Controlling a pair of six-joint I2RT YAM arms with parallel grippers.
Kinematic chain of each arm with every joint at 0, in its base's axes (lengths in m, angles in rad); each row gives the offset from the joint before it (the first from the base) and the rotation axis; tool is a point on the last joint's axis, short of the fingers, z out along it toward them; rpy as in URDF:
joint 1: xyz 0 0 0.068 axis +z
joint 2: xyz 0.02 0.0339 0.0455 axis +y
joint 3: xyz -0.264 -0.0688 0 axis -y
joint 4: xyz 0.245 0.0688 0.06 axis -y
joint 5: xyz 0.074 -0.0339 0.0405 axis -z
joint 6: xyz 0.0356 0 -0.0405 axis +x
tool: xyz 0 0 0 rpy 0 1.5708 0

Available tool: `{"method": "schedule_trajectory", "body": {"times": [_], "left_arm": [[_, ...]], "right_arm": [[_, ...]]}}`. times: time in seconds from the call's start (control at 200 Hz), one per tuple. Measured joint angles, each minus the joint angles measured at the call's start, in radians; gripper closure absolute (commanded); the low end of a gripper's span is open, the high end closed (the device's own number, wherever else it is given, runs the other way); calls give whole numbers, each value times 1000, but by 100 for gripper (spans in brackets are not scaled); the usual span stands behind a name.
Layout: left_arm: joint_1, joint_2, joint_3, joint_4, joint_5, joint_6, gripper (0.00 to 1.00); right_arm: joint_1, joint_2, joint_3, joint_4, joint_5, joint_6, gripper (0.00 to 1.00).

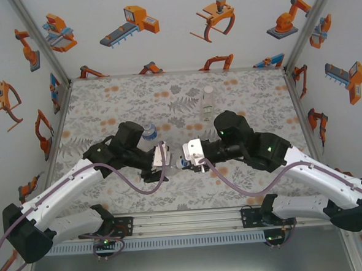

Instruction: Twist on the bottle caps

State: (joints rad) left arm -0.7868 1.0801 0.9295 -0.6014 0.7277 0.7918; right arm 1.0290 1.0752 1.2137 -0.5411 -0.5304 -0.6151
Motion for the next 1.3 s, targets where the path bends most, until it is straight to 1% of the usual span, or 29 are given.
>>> {"method": "schedule_trajectory", "body": {"times": [0.05,0.135,0.21,0.305,0.401,0.526,0.586,0.656,0.746,0.851,0.961,1.061,1.197,1.302], "left_arm": [[0,0,0,-1,-1,0,95],[0,0,0,-3,-2,0,95],[1,0,0,-14,-7,-1,96],[2,0,0,-29,-22,-2,96],[2,0,0,-41,-35,-8,96],[5,0,0,-41,-58,-26,97],[8,0,0,-37,-69,-37,97],[11,0,0,-33,-85,-48,97],[13,0,0,-34,-111,-60,97],[16,3,0,-33,-140,-77,97],[20,9,0,-11,-164,-111,97],[39,15,0,23,-159,-135,97],[76,14,2,90,-117,-174,97],[114,12,2,140,-93,-218,97]], "right_arm": [[0,0,-1,4,5,21,100],[0,0,-8,23,16,83,100],[0,-7,-32,63,39,194,100],[0,-35,-97,151,92,403,100],[3,-62,-153,227,176,687,100],[8,-64,-174,256,298,1067,100],[11,-63,-177,254,353,1225,100],[14,-60,-182,248,410,1388,100],[16,-47,-182,239,457,1526,100],[16,-26,-167,221,490,1592,100],[16,-18,-159,219,527,1584,64],[16,-3,-158,263,581,1541,50],[13,58,-137,349,653,1449,45],[13,92,-122,405,682,1409,45]]}}
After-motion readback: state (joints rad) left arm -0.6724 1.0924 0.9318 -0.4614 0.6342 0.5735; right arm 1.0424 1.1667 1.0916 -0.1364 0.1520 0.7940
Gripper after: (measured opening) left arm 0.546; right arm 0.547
